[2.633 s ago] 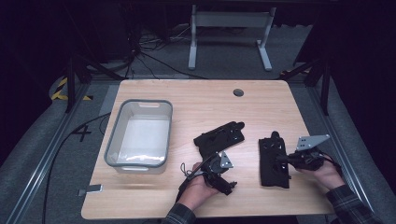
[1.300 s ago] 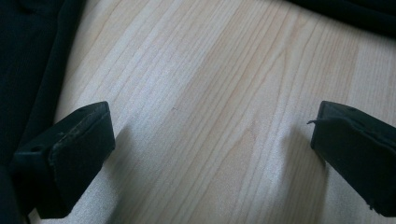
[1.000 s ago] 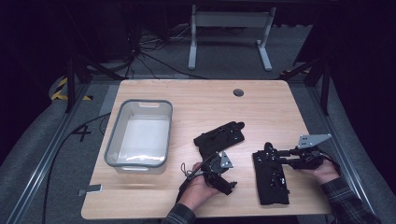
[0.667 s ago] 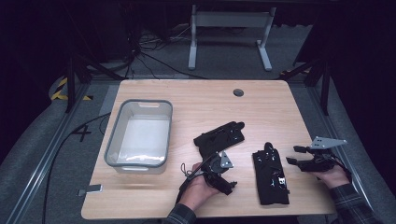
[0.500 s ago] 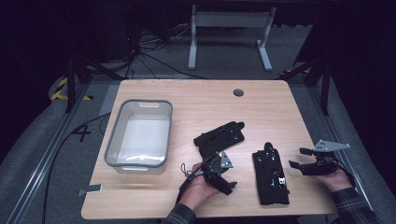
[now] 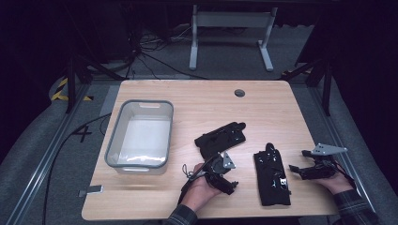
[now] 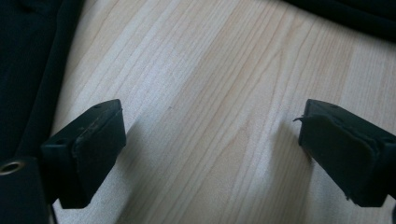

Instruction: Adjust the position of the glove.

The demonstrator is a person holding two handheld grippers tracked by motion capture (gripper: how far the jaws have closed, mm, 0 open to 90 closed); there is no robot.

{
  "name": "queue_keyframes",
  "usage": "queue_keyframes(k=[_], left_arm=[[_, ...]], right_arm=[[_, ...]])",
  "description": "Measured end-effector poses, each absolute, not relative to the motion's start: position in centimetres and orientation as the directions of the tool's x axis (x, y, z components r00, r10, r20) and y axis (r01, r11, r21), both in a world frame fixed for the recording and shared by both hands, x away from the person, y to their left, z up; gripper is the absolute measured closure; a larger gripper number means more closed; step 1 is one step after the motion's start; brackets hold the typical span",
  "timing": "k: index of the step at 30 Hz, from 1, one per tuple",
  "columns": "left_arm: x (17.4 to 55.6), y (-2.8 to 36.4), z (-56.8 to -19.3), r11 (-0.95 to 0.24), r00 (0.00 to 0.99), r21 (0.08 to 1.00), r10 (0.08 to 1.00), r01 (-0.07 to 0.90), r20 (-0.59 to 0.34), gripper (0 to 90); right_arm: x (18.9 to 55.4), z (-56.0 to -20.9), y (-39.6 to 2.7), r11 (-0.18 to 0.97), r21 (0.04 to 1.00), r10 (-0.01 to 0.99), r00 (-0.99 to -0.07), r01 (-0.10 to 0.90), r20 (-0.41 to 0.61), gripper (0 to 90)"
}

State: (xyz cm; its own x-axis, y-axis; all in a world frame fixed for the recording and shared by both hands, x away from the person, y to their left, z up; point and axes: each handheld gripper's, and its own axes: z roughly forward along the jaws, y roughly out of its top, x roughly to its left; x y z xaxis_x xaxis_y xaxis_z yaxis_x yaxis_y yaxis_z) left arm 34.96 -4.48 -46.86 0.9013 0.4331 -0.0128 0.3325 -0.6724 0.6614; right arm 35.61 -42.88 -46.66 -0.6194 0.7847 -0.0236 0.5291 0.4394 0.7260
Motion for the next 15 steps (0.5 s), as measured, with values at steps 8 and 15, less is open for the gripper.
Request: queue_keyframes(k=[8,15], left_arm=[[35.3,-4.0,-45.9,-0.662,0.890,0.648,0.452,0.378,-0.057,20.9],[36.7,-3.3,-44.0,-0.659,0.888,0.653,0.459,0.373,-0.045,50.3]], right_arm=[[35.6,-46.7,-42.9,0.441,0.725,0.784,-0.621,0.529,-0.023,9.3],[35.6,-46.7,-42.9,0.440,0.726,0.783,-0.622,0.529,-0.021,9.0]])
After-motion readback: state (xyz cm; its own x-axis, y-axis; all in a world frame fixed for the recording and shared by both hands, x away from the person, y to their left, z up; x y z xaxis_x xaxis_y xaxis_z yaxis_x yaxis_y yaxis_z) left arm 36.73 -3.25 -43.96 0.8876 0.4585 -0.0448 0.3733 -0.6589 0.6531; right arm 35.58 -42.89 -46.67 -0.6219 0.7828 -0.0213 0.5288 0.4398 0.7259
